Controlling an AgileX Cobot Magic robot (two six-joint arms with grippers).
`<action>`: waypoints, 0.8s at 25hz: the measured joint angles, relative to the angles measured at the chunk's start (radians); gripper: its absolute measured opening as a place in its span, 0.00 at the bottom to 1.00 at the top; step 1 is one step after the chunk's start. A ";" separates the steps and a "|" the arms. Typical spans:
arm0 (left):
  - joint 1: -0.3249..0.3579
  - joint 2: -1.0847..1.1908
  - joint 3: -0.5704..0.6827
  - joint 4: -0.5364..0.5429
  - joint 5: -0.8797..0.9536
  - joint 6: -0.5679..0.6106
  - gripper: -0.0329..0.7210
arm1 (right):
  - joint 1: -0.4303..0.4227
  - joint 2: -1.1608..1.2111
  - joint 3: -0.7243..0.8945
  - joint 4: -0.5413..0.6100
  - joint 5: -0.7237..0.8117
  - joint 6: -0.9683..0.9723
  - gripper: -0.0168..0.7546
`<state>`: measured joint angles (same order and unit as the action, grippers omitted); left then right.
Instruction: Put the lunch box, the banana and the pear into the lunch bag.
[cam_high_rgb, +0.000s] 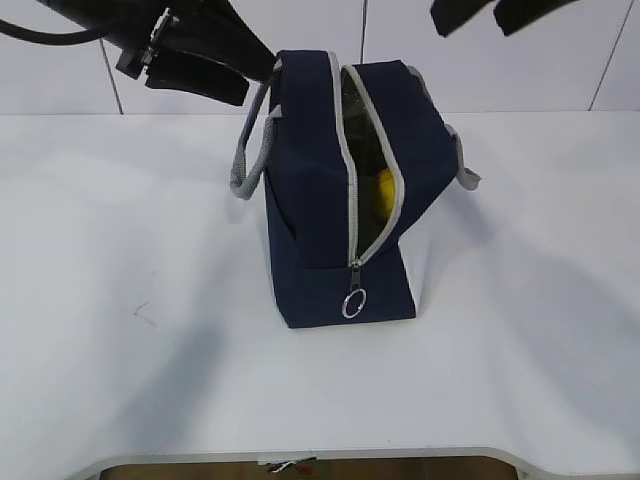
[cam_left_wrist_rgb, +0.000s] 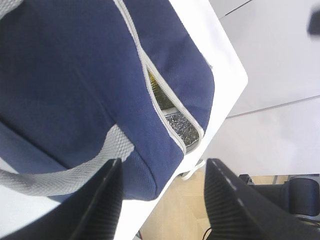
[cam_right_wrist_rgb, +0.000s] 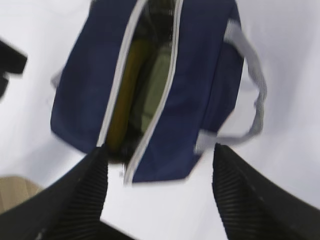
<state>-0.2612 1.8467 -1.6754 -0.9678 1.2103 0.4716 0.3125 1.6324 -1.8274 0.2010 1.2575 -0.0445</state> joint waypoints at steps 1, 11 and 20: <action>0.000 -0.003 0.000 0.008 0.000 -0.011 0.57 | 0.000 -0.040 0.055 0.003 0.000 -0.008 0.70; 0.000 -0.118 0.000 0.251 0.011 -0.220 0.57 | 0.000 -0.393 0.658 0.241 -0.399 -0.304 0.70; 0.000 -0.257 0.000 0.417 0.028 -0.311 0.56 | 0.004 -0.446 1.132 0.569 -0.890 -0.698 0.68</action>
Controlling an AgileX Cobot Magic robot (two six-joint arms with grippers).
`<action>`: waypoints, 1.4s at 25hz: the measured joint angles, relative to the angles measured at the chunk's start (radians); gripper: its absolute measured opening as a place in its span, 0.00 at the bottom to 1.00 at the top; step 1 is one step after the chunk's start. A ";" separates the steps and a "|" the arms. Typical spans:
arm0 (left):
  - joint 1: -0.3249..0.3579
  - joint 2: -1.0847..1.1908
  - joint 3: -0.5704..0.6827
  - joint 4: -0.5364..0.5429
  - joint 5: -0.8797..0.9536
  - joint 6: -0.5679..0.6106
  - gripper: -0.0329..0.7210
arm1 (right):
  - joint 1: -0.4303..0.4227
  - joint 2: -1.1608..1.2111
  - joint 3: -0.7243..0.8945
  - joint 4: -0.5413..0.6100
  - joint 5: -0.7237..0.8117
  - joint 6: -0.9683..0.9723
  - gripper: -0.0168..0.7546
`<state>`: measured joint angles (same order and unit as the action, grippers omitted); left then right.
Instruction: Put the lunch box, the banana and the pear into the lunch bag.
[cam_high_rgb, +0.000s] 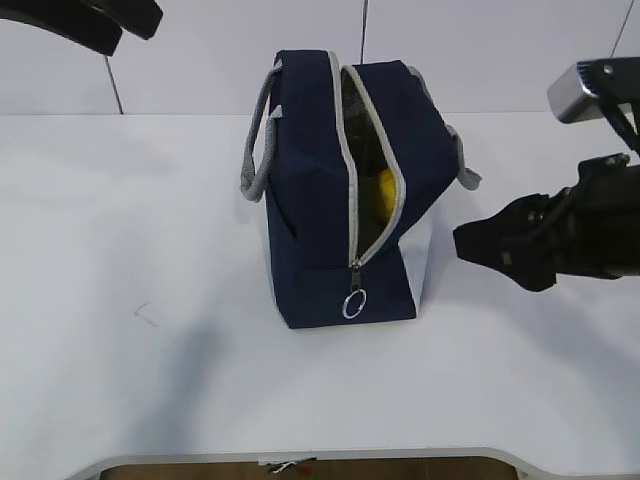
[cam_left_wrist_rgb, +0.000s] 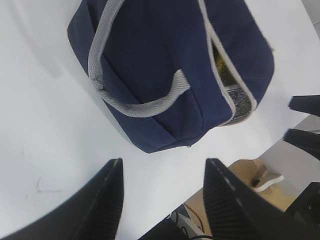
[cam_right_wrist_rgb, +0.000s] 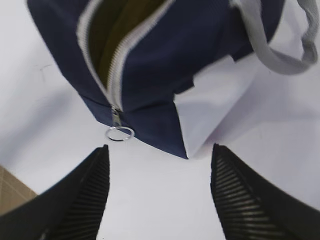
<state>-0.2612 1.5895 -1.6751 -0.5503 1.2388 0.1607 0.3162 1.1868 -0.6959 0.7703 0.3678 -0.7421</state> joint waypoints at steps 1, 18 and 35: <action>-0.001 -0.011 0.000 0.002 0.000 0.000 0.56 | 0.000 0.005 0.009 0.011 -0.013 -0.005 0.68; -0.002 -0.053 0.000 0.042 0.010 -0.001 0.54 | 0.065 0.050 -0.190 -0.220 0.398 0.042 0.64; -0.002 -0.053 0.000 0.058 0.010 -0.001 0.53 | 0.355 0.069 -0.072 -1.109 -0.022 1.003 0.55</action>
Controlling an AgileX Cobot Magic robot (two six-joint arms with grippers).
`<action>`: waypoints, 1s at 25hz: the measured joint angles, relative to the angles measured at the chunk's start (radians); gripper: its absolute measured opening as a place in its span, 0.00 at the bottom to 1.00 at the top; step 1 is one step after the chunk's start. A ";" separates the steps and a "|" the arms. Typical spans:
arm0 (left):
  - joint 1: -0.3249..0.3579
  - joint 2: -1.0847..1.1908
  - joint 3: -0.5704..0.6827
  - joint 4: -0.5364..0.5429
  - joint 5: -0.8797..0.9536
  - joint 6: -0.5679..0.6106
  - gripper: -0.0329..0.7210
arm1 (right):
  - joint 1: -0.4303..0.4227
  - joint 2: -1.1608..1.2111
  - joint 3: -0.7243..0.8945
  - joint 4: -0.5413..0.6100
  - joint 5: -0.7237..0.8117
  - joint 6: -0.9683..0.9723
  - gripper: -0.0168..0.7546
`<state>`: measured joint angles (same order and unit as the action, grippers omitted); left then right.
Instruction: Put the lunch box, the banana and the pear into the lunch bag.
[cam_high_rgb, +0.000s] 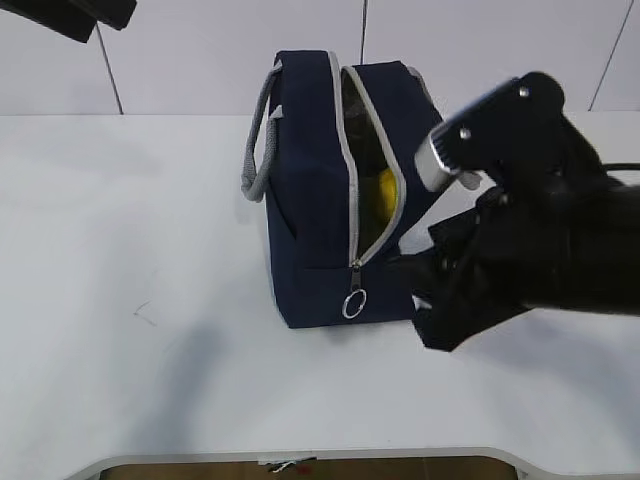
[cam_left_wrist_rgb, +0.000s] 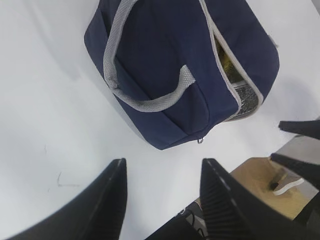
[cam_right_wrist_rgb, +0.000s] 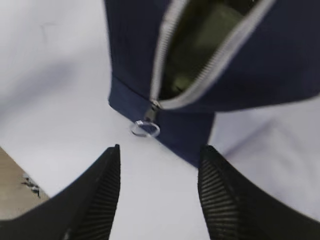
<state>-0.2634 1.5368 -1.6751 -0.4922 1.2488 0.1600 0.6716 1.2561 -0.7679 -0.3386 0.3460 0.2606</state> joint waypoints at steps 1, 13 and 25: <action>0.000 0.000 0.000 0.002 0.002 0.000 0.52 | 0.000 0.000 0.042 -0.033 -0.088 0.010 0.55; 0.000 0.000 0.000 0.006 0.002 0.000 0.52 | 0.001 0.066 0.214 -0.074 -0.581 -0.025 0.55; 0.000 0.000 0.000 0.007 0.002 0.000 0.52 | 0.001 0.253 0.334 0.293 -0.889 -0.120 0.55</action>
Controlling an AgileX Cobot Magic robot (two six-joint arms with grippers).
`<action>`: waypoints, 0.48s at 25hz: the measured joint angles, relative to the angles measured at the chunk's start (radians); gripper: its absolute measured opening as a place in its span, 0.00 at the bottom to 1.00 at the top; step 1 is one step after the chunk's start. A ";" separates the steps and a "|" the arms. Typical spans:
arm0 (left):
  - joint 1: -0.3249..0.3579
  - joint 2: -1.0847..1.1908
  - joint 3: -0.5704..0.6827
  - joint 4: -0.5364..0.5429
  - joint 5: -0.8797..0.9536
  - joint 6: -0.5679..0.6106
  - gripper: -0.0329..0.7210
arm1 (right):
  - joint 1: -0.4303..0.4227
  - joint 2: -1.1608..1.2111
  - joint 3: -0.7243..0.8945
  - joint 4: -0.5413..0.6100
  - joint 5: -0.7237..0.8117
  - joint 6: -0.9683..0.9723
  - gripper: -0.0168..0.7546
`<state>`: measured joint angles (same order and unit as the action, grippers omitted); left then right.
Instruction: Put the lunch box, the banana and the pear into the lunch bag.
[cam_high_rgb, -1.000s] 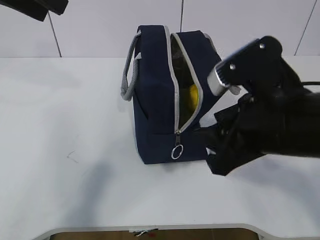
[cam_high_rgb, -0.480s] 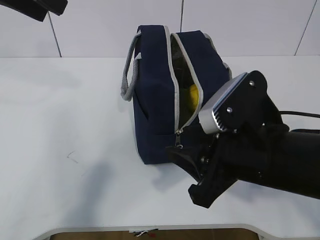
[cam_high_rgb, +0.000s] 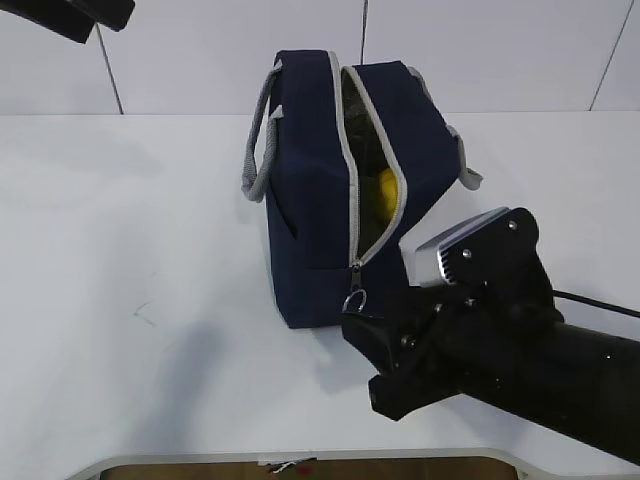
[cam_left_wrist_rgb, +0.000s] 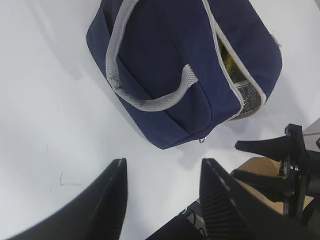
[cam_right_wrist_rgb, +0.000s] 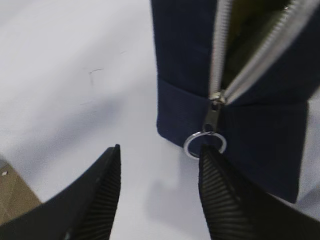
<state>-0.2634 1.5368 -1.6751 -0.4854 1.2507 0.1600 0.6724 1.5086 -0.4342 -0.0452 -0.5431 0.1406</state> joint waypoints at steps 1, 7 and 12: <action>0.000 0.000 0.000 0.000 0.000 0.000 0.52 | 0.000 0.016 0.007 0.045 -0.028 -0.011 0.55; 0.000 0.000 0.000 0.002 0.000 0.000 0.52 | 0.000 0.149 0.016 0.131 -0.181 -0.028 0.55; 0.000 0.000 0.000 0.002 0.000 0.000 0.52 | 0.000 0.241 0.016 0.146 -0.345 -0.028 0.55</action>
<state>-0.2634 1.5368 -1.6751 -0.4838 1.2507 0.1600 0.6724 1.7499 -0.4184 0.1008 -0.8882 0.1127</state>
